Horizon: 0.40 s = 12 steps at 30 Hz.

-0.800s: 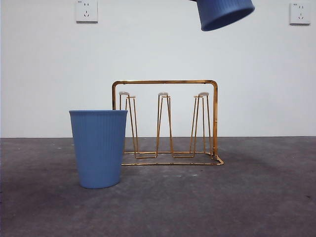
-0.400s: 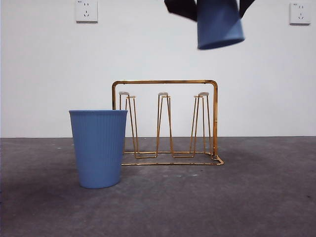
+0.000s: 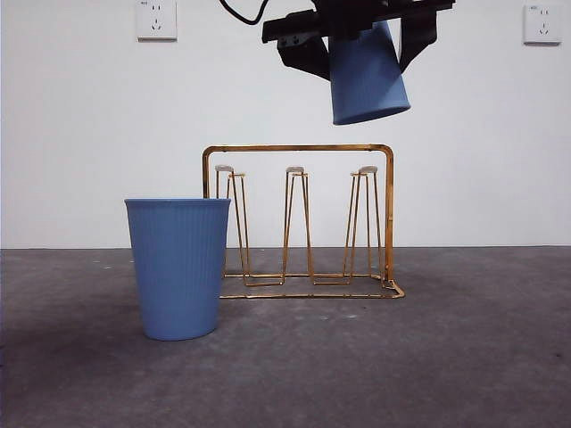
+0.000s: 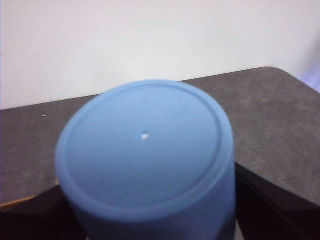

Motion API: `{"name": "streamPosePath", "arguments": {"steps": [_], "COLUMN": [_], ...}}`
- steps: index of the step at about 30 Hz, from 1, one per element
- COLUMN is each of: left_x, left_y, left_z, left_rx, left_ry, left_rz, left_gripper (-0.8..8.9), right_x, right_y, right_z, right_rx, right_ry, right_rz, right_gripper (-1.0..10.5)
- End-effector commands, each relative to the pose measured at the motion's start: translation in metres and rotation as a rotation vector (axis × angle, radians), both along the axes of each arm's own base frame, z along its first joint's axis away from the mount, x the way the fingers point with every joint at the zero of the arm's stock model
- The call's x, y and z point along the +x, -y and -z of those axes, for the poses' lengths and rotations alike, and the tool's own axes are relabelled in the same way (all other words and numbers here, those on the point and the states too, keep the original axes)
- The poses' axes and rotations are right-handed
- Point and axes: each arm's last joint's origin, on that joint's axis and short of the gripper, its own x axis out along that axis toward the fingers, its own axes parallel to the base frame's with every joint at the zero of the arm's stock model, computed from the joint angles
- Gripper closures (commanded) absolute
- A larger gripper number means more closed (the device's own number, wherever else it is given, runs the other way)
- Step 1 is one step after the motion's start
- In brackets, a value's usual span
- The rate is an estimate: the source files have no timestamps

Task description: Pick up cup 1,put cup 1 in the cup rack,pick up cup 2,put cup 2 in the cup rack

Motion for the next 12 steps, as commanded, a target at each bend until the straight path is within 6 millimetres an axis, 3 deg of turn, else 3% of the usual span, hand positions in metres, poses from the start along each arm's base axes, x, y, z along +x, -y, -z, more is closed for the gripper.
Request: {"name": "streamPosePath", "arguments": {"steps": [1, 12], "left_x": [0.004, 0.017], "left_y": [0.006, 0.016], "left_z": [0.011, 0.041], "left_rx": [-0.010, 0.028], "left_ry": [-0.011, -0.041], "left_rz": [0.002, 0.009], "left_gripper": [8.22, 8.22], "right_x": [0.000, 0.000], "right_y": [0.000, 0.000], "right_z": [0.000, 0.001], "right_rx": [0.002, -0.011], "right_ry": [0.008, 0.000], "right_rz": [-0.001, -0.008], "right_gripper": [7.6, 7.6]}}
